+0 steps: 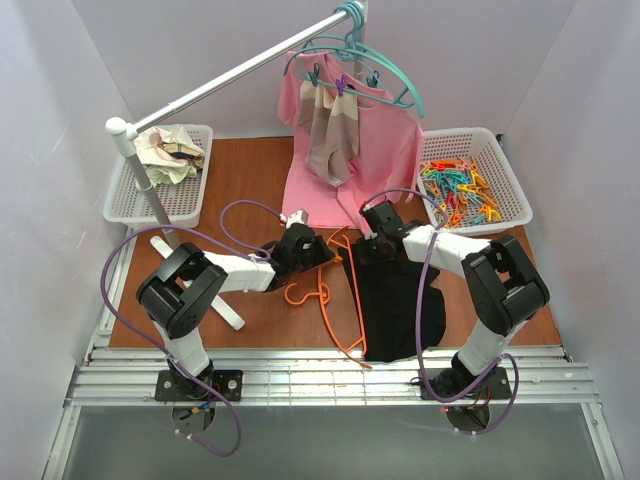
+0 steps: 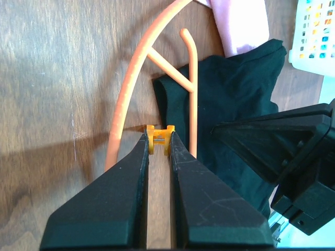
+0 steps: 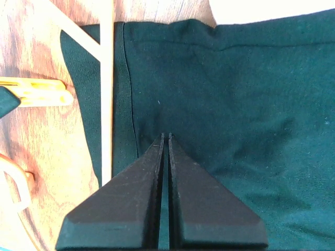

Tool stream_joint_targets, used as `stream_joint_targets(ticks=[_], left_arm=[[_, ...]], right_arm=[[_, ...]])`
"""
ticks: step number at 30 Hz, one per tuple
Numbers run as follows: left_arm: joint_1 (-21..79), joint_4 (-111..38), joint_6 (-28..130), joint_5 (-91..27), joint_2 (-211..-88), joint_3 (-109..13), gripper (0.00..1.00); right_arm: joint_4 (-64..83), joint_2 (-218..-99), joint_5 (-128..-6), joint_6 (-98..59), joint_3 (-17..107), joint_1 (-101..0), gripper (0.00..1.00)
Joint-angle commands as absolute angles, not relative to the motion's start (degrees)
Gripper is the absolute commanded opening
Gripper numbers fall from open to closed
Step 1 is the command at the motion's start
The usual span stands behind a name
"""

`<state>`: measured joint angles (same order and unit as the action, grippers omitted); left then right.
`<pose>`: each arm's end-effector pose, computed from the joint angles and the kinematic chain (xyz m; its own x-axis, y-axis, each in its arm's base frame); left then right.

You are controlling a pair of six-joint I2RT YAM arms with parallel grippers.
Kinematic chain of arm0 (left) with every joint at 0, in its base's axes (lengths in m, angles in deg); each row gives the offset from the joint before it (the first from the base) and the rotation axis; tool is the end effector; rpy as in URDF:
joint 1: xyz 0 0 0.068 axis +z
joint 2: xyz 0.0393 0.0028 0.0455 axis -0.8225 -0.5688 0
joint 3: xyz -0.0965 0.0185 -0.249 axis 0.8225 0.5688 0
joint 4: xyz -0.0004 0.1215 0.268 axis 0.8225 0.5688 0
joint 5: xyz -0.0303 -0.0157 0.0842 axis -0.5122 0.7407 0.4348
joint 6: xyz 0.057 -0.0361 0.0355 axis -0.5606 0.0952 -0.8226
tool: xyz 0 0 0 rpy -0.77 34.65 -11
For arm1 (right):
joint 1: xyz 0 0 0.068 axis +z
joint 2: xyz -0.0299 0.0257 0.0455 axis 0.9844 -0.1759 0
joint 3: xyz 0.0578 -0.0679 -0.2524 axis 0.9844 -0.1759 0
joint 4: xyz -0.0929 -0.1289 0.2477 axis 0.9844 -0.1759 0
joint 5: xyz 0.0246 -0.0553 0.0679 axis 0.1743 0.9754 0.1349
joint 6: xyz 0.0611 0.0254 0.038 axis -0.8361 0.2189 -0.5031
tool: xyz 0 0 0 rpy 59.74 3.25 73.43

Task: Clip the underwear to the hanger
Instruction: Clamp the clamp onto the hanger.

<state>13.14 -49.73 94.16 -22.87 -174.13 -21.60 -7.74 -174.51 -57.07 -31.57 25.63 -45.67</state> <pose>0.2862 -0.2577 0.0904 -0.8056 -0.3772 -0.4569 -0.0020 0.7728 -0.6346 0.3114 0.2082 0.1135 -0.8455 -0.1847 -0.5010 -0.2859 0.9490 0.1327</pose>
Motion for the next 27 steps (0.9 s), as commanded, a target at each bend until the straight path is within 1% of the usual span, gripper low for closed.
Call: stream_joint_targets(ticks=[1,15,16,27], left_arm=[[12.9,-51.9,94.9,-21.3,-174.3,-20.9,0.0],[11.5,-57.7,96.0,-22.4,-176.4,-18.6,0.0],[11.3,-57.6,96.0,-22.3,-176.4,-18.6,0.0],[9.6,-61.1,97.4,-22.3,-176.8,-17.1,0.0]], right_arm=[[-6.1,-175.0,-57.9,-31.5,27.9,-45.9,0.01],[-5.0,-177.1,-59.1,-33.0,26.4,-45.9,0.01],[-4.9,-177.1,-60.6,-33.1,26.2,-45.9,0.01],[-3.7,-176.7,-62.5,-33.8,24.9,-45.8,0.01]])
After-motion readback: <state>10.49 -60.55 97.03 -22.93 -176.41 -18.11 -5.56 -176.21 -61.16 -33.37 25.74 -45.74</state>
